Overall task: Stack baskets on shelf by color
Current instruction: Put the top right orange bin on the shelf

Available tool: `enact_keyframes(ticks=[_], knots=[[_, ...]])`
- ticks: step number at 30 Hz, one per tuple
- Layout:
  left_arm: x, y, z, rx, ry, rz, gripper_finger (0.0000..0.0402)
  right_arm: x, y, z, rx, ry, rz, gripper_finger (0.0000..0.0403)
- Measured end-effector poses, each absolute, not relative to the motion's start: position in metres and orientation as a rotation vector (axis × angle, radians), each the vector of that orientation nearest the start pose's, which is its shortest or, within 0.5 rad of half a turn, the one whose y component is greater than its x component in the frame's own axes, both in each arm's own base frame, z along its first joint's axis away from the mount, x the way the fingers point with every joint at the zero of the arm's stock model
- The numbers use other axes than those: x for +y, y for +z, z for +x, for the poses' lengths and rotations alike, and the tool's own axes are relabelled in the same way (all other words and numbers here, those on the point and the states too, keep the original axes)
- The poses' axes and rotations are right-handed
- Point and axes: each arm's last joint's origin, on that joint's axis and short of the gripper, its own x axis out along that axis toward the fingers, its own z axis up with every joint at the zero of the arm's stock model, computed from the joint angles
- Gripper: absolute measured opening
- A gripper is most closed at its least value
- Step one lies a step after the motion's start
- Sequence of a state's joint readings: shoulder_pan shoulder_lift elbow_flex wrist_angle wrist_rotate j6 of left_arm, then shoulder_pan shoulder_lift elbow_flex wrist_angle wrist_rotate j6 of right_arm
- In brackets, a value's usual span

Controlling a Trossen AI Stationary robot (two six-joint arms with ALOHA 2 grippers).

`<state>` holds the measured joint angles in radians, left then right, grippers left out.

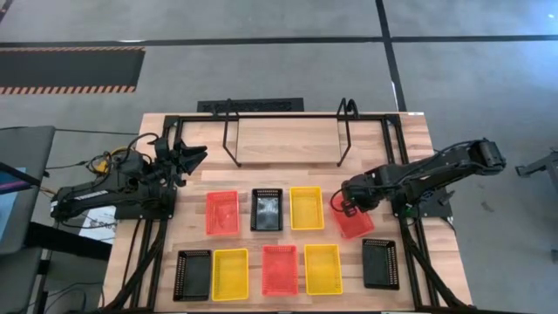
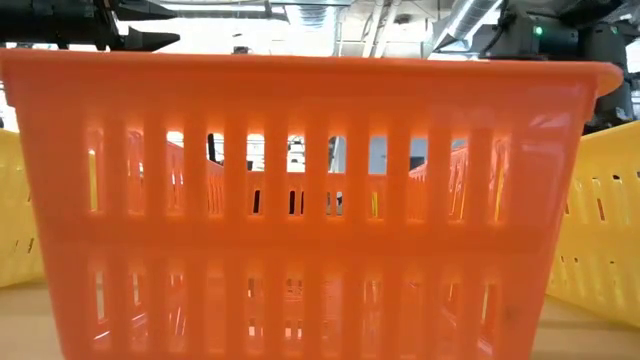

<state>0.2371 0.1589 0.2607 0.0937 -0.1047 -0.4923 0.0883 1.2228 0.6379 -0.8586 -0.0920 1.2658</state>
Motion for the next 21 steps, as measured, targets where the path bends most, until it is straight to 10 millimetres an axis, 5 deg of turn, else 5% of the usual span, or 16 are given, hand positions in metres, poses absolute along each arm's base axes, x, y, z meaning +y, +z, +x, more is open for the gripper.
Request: enact_keyframes(ticks=[7,17,21], knots=[[0.025,0.249,0.088,-0.276,0.286,-0.473,0.0140,0.014,0.222,0.209,1.132,-0.662,0.935,0.0005],[0.025,0.249,0.088,-0.275,0.286,-0.473,0.0140,-0.009,0.356,0.236,0.649,-0.585,0.627,0.0005],[0.025,0.248,0.089,-0.266,0.288,-0.474,0.0140,-0.027,0.395,0.240,0.453,-0.638,0.520,0.0004]])
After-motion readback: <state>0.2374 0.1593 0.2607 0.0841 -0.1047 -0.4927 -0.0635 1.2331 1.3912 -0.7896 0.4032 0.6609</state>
